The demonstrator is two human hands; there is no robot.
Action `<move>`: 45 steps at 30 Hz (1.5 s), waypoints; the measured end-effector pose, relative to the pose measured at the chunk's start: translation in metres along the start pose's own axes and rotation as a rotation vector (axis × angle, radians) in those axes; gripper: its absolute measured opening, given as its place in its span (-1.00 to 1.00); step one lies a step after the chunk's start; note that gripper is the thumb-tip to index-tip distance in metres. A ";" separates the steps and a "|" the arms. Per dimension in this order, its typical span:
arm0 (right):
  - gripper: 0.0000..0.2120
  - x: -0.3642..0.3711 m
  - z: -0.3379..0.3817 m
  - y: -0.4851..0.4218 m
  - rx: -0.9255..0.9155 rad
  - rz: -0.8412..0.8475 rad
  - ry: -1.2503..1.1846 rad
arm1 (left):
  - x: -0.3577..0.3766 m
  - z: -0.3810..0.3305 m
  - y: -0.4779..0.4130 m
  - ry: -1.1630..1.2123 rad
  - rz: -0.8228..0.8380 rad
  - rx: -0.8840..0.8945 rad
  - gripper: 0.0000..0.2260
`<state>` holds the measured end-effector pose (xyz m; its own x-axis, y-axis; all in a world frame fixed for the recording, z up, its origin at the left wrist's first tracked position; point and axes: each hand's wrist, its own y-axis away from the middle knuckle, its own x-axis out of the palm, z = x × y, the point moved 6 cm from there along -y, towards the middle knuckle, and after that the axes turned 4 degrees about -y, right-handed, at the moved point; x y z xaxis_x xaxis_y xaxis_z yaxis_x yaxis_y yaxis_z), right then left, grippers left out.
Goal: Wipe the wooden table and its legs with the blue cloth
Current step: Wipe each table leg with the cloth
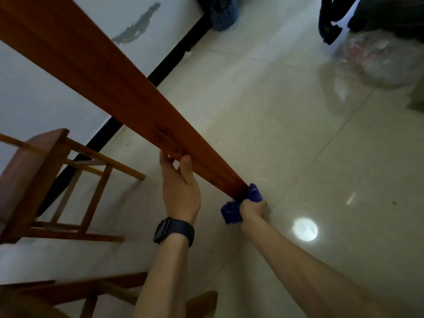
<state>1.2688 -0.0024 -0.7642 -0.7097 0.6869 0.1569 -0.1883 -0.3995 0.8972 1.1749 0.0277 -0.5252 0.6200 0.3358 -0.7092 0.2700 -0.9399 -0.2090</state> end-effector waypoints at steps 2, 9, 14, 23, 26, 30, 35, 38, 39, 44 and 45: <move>-0.48 0.012 0.013 0.016 -0.049 0.089 -0.030 | -0.001 -0.003 0.000 0.009 0.026 -0.019 -0.48; -0.68 0.016 0.077 0.159 -0.892 0.670 0.149 | -0.007 -0.010 0.006 0.202 0.148 -0.138 -0.65; -0.63 0.002 0.097 0.189 -1.039 0.711 0.424 | -0.026 0.025 0.051 0.365 0.060 -0.287 -0.55; -0.69 0.015 0.079 0.217 -0.960 0.776 0.760 | -0.031 0.054 0.089 0.779 0.242 -0.477 -0.52; -0.61 0.026 0.082 0.242 -1.117 0.828 0.932 | -0.044 0.051 0.088 0.906 0.186 -0.506 -0.65; -0.56 0.037 0.101 0.265 -1.238 0.822 1.071 | -0.047 0.037 0.083 1.165 0.170 -0.562 -0.72; -0.65 0.041 0.124 0.274 -1.325 0.782 1.217 | -0.057 0.028 0.078 1.131 0.137 -0.445 -0.74; -0.59 0.034 0.150 0.300 -1.611 0.707 1.060 | -0.083 0.025 0.062 1.029 -0.045 -0.360 -0.77; -0.57 0.032 0.161 0.310 -1.710 0.651 0.957 | -0.098 0.021 0.054 0.991 -0.155 -0.327 -0.78; -0.23 0.046 0.190 0.320 -1.857 0.486 0.874 | -0.165 -0.049 0.007 0.933 -0.485 -0.029 -0.75; -0.17 0.050 0.186 0.318 -1.842 0.536 0.920 | -0.169 -0.072 0.000 0.824 -0.477 0.073 -0.73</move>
<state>1.2995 0.0181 -0.3942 -0.8460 0.1420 -0.5139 0.2175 -0.7881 -0.5758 1.1233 -0.0247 -0.3568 0.7878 0.5966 0.1534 0.5993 -0.6848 -0.4146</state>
